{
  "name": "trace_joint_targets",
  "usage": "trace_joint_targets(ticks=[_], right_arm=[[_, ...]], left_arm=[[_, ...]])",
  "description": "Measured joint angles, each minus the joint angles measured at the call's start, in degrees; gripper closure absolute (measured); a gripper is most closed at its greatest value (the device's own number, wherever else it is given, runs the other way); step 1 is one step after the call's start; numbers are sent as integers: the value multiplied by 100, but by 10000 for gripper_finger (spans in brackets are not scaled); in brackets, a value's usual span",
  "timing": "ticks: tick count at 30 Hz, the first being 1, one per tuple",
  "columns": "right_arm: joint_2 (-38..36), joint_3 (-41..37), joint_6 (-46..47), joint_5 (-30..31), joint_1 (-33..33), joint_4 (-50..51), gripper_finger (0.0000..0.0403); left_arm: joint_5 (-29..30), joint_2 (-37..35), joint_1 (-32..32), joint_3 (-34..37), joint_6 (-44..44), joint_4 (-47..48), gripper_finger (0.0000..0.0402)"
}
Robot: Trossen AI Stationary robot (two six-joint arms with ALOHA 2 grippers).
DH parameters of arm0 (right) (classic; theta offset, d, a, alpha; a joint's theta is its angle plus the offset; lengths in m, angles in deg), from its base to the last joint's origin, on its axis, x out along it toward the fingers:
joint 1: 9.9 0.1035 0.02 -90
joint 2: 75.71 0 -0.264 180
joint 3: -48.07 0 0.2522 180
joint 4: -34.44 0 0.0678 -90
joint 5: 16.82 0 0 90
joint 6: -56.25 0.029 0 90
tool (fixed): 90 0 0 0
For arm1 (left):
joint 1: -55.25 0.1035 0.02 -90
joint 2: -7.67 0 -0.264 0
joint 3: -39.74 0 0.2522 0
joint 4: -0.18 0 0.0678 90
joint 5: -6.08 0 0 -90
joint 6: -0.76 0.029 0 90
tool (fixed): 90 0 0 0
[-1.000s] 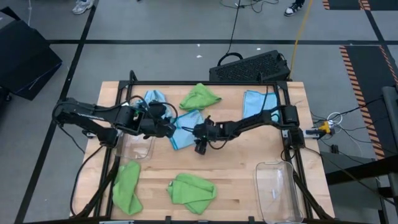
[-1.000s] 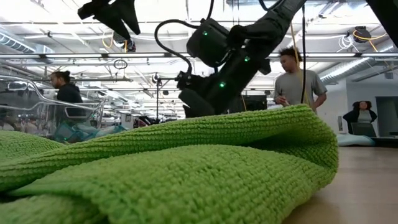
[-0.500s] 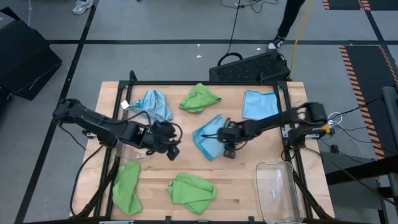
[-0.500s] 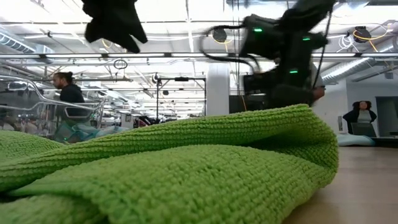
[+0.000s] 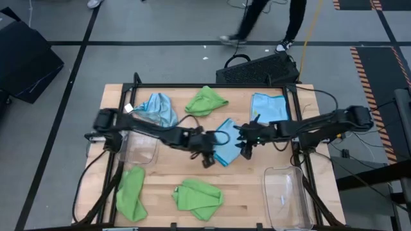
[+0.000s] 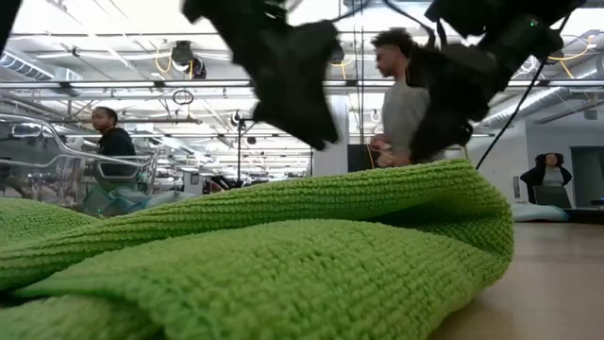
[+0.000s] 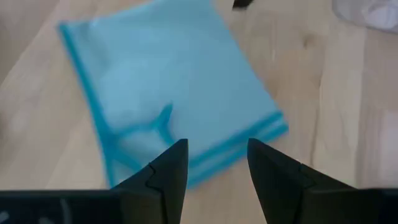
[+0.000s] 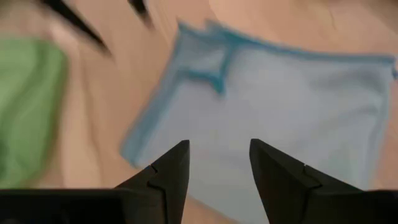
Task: Sort microfiber towel by color & place in baskets
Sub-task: Fold the bottom blue microfiber towel
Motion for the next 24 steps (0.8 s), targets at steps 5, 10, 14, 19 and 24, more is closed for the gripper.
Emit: trace_joint_targets(ticks=[5, 10, 14, 19, 24], right_arm=[[-94, -30, -47, -435, 208, -136, 243], [48, -25, -146, -732, 611, -72, 243], [319, -21, -42, -571, 879, -124, 243], [797, -30, 177, -581, 920, -612, 243], [1362, -29, -12, -553, 920, -1363, 243]], left_arm=[[-195, 795, 225, -819, 190, -557, 234], [-84, 1315, 460, -959, 160, -1304, 234], [57, 1502, 624, -969, 105, -1102, 234], [323, 1530, 816, -956, -261, -24, 234], [-21, 1439, 920, -960, -14, 970, 234]])
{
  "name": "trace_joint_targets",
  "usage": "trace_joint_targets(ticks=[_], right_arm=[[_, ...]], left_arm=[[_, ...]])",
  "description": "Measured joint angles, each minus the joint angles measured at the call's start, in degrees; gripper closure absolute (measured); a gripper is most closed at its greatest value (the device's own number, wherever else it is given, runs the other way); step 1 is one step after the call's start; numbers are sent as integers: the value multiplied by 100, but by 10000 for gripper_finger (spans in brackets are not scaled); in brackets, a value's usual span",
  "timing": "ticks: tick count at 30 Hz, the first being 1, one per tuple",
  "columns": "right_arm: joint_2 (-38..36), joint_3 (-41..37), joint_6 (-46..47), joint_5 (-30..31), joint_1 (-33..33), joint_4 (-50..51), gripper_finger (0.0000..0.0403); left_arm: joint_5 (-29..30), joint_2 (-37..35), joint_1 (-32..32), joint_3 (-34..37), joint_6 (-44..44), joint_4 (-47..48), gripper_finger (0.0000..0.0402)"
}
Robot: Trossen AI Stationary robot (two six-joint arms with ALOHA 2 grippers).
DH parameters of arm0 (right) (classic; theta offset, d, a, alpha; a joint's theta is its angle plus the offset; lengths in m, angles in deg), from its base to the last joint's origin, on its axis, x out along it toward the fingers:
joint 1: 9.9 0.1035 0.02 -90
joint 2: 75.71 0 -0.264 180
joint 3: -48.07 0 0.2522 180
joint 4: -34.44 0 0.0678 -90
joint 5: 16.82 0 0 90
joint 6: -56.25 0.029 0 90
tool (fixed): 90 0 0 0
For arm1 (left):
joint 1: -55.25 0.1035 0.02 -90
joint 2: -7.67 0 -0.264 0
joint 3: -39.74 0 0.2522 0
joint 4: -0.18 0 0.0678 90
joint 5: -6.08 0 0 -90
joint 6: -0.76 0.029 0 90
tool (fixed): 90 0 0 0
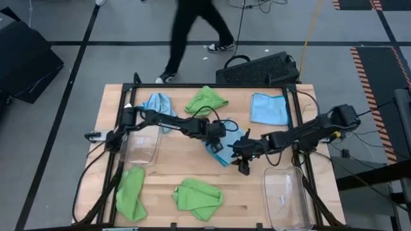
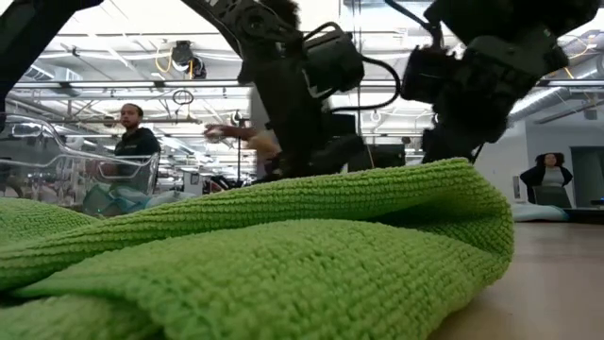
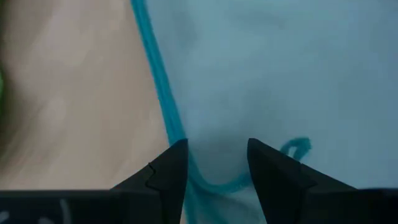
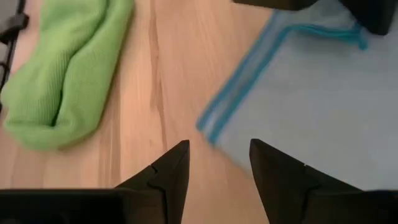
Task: Sort microfiber towel by color & place in baskets
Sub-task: Fold the bottom blue microfiber towel
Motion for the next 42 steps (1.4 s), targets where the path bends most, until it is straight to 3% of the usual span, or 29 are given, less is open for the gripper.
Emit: trace_joint_targets(ticks=[10, 13, 19, 24, 27, 29, 35, 42], right_arm=[[781, 5, -94, -11, -13, -526, 243], [792, 6, -163, -24, -13, -568, 243], [537, 5, -717, 59, -13, -408, 243], [-193, 5, -1410, 707, -23, 316, 243], [-736, 5, -1576, 1341, -125, 947, 243], [-1029, 7, -1553, 1645, -299, 1190, 243], [-1272, 5, -1166, 1614, -1136, 1198, 243], [-795, 441, -1385, 986, -1967, 891, 243]], left_arm=[[-215, -650, -145, 0, 60, 2736, 234], [-59, -998, -217, 1, -222, 3027, 234], [484, -1466, -367, 2, -602, 1749, 234], [-6, -1484, -487, 2, -372, 225, 234], [-132, -1461, -592, 2, -184, -173, 234], [-101, -1453, -634, 2, -69, -162, 234], [-4, -1470, -632, 2, -232, 172, 234], [-224, -2169, -660, 2, -988, 830, 234]])
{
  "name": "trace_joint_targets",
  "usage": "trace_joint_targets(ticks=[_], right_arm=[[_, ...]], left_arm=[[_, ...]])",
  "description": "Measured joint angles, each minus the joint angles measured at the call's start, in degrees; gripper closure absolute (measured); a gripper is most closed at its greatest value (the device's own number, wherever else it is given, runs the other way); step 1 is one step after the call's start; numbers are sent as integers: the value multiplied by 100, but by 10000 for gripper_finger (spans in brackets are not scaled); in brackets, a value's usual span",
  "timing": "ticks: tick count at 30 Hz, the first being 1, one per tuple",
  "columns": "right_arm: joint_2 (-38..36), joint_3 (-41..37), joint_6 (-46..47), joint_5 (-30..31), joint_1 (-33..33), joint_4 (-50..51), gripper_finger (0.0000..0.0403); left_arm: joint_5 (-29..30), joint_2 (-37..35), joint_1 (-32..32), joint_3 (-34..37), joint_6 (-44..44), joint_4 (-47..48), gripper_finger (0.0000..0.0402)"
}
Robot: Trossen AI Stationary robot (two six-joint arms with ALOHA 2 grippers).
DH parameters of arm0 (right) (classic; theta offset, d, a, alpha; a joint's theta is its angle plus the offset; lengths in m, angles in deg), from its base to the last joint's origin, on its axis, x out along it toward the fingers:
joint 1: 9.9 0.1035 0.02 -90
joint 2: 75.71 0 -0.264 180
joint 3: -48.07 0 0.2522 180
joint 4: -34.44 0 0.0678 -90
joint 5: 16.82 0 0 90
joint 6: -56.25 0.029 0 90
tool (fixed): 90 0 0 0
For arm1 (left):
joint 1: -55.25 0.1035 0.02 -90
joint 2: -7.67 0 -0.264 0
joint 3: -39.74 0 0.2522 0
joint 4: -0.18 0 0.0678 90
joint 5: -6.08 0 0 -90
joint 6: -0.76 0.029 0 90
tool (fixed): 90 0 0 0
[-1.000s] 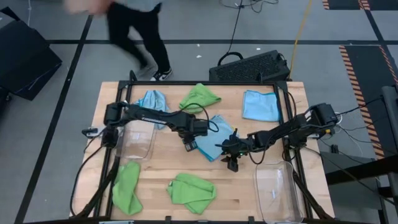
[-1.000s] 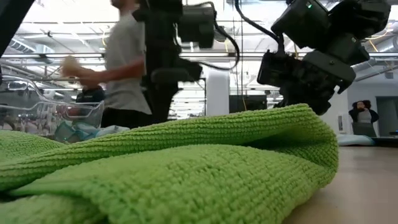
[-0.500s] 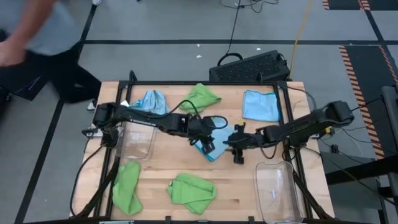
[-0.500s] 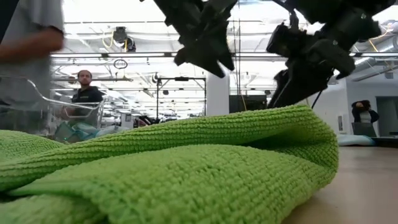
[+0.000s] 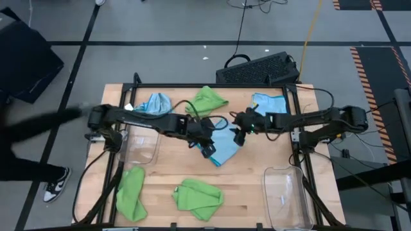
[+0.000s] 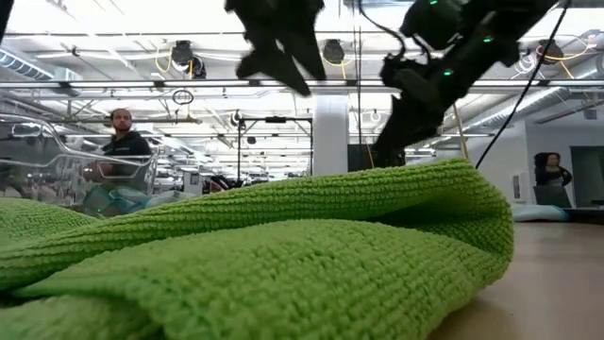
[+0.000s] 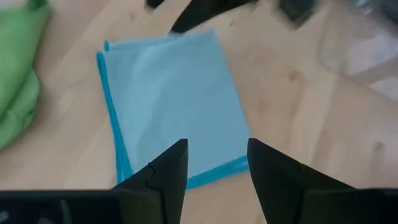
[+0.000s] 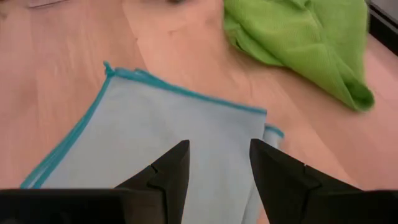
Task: Sort microfiber towel by color & place in baskets
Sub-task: Fold the bottom blue microfiber towel
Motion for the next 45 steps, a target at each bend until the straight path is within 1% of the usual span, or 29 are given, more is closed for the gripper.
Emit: trace_joint_targets(ticks=[5, 7, 11, 14, 16, 18, 21, 25, 27, 29, 32, 36, 38, 40, 45], right_arm=[[776, 651, -543, -674, -496, 35, 243], [1170, 936, -727, -737, -658, 31, 243], [1823, 1323, -1006, -742, -914, 227, 243], [2160, 1427, -1222, -878, -1079, 422, 243], [2354, 1462, -1282, -1021, -1175, 363, 243], [2498, 1464, -1376, -1176, -1261, 372, 243], [2682, 1464, -1504, -1317, -1358, 317, 243], [2762, 1463, -1687, -1336, -1394, 202, 245], [2763, 1462, -1844, -1336, -1390, 38, 255], [2733, 1459, -1940, -1336, -1368, -71, 274], [2717, 1457, -1951, -1341, -1347, -297, 312], [2717, 1457, -1813, -1606, -1346, -230, 366], [2717, 1457, -1817, -1635, -1333, -148, 390], [2717, 1455, -1815, -1637, -1310, -45, 397], [2569, 1455, -1813, -1631, -1174, 270, 398]], left_arm=[[271, -765, -118, 0, -75, -72, 234], [476, -1047, -202, -4, -111, -118, 234], [936, -1391, -486, -3, -112, -173, 234], [1208, -1434, -694, -20, -200, -236, 234], [1315, -1452, -877, 9, -262, -21, 234], [1353, -1421, -1002, -1, -367, -98, 234], [1428, -1374, -1170, -2, -558, -12, 234], [1613, -1314, -1306, 0, -702, -36, 234], [1728, -1314, -1350, 0, -714, -61, 234], [1831, -1314, -1386, 0, -741, -59, 234], [1922, -1314, -1392, 0, -783, -53, 234], [1921, -1314, -1387, 0, -793, -52, 234], [1923, -1314, -1387, -2, -815, -52, 234], [1921, -1314, -1387, 0, -837, -50, 234], [1921, -1314, -1409, 0, -837, -41, 234]])
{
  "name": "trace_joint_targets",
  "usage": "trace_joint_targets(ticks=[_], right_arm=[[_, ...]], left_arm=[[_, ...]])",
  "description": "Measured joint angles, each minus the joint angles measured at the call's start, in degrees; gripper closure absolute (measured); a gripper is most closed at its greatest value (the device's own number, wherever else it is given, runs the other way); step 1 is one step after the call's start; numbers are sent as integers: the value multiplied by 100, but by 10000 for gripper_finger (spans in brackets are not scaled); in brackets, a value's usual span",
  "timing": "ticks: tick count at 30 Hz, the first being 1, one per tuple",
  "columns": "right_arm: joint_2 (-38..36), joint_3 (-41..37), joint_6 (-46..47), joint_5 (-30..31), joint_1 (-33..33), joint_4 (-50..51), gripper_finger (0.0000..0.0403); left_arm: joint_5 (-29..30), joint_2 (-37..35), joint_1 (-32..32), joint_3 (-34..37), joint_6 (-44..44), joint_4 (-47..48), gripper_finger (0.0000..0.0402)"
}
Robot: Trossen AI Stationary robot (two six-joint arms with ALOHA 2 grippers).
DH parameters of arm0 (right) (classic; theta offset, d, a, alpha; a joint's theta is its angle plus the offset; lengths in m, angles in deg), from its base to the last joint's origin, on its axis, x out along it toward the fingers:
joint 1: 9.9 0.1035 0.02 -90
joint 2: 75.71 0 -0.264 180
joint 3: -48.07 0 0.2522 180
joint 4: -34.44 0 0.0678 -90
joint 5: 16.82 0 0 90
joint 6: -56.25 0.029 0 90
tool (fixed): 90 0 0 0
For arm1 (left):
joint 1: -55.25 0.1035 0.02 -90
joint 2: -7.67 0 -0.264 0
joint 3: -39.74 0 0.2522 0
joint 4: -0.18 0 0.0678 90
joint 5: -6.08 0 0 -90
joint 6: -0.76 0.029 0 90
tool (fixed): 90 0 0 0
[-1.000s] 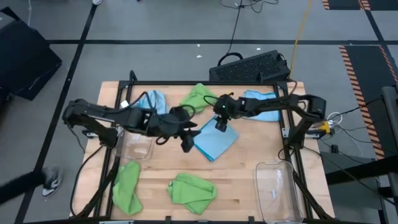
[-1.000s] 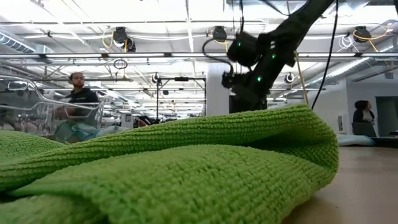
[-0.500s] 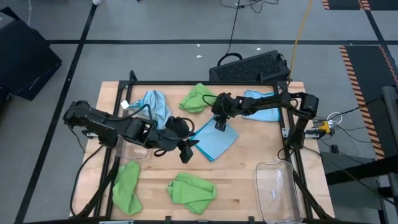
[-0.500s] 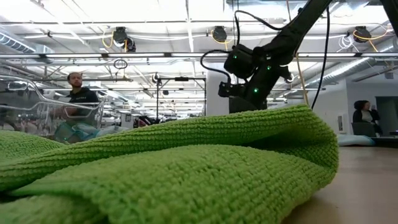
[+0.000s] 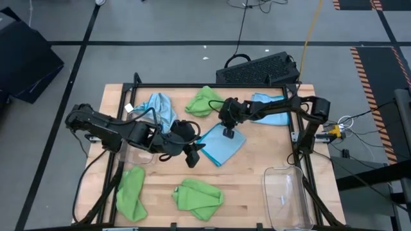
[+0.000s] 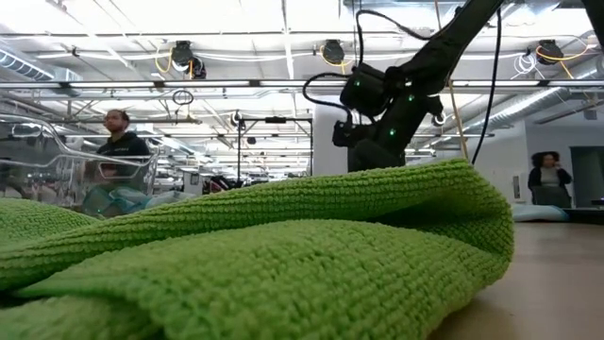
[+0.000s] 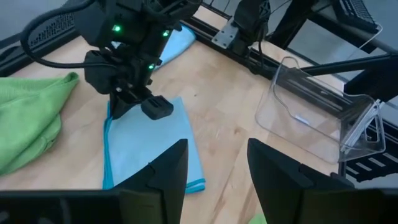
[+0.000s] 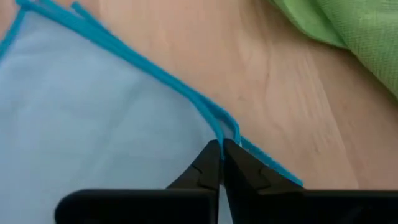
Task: Sort microfiber towel by color & place in baskets
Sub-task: Fold the bottom blue microfiber towel
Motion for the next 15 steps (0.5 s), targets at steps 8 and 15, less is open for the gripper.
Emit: trace_joint_targets(ticks=[8, 15], right_arm=[[-822, 0, -5, 460, 219, 779, 397], [-930, 0, -302, 927, -15, 815, 397]], left_arm=[[-2, 2, -46, 0, 4, -5, 234], [0, 2, -46, 0, 4, -5, 234]])
